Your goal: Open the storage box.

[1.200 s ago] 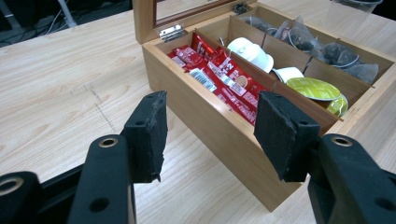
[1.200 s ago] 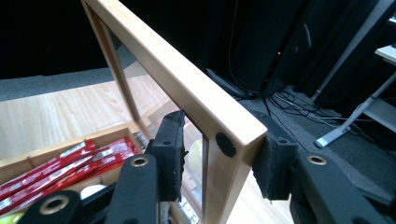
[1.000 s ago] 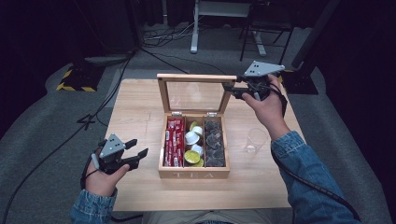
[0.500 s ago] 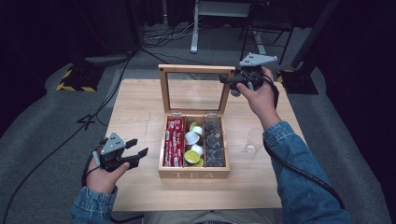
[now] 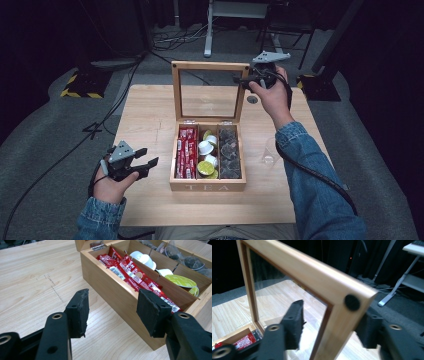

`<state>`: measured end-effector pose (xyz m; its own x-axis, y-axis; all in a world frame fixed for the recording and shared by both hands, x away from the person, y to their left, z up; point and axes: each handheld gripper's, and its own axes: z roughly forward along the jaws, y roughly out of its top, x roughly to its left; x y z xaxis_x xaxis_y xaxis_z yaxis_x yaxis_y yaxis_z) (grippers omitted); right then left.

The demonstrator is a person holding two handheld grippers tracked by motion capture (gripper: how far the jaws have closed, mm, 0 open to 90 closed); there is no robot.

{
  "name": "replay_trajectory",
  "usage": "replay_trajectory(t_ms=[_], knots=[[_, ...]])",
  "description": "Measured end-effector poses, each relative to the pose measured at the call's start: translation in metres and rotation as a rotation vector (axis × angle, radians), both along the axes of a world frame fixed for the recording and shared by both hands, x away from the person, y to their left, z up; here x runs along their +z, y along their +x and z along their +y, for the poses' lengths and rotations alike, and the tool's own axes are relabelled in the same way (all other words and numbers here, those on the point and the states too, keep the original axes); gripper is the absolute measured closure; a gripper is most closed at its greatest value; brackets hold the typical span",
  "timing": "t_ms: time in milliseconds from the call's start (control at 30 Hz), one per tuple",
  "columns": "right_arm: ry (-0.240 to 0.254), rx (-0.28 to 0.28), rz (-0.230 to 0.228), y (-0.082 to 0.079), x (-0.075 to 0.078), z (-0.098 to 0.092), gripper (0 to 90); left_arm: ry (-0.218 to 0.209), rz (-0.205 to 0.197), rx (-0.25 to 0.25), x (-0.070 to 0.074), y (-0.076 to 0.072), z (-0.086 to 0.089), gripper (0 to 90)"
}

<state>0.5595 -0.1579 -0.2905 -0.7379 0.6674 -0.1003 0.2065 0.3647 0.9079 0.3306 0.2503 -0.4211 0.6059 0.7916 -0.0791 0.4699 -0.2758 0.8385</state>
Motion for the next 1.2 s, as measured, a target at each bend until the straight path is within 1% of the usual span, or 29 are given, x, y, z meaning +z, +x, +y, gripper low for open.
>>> replay_trajectory(t_ms=[33, 133, 200, 367, 600, 767, 1033, 1200], knots=[[0.002, 0.003, 0.011, 0.002, -0.002, 0.001, 39.4, 0.000, 0.000, 0.000, 0.000, 0.000, 0.000, 43.7], [-0.021, -0.007, 0.008, 0.005, -0.009, 0.003, 37.1, -0.004, 0.001, -0.004, 0.000, 0.000, 0.000, 43.7], [-0.008, -0.008, 0.014, 0.007, -0.013, 0.003, 35.2, -0.004, 0.002, -0.005, 0.000, 0.000, 0.000, 43.7], [0.005, -0.014, 0.025, 0.010, -0.019, 0.003, 34.0, -0.004, 0.003, -0.002, 0.000, 0.000, -0.001, 43.7], [-0.026, -0.031, 0.054, 0.015, -0.032, 0.002, 33.6, -0.006, -0.001, -0.001, 0.000, 0.000, 0.000, 44.4], [-0.022, -0.044, 0.076, 0.018, -0.041, 0.000, 33.7, -0.005, 0.003, -0.003, 0.000, 0.001, -0.001, 44.4], [-0.028, -0.039, 0.086, 0.018, -0.042, -0.001, 33.7, -0.006, 0.005, -0.007, -0.001, 0.002, -0.003, 44.2], [-0.027, -0.047, 0.103, 0.017, -0.044, -0.003, 30.8, -0.004, 0.009, -0.011, -0.001, 0.002, -0.003, 44.1]])
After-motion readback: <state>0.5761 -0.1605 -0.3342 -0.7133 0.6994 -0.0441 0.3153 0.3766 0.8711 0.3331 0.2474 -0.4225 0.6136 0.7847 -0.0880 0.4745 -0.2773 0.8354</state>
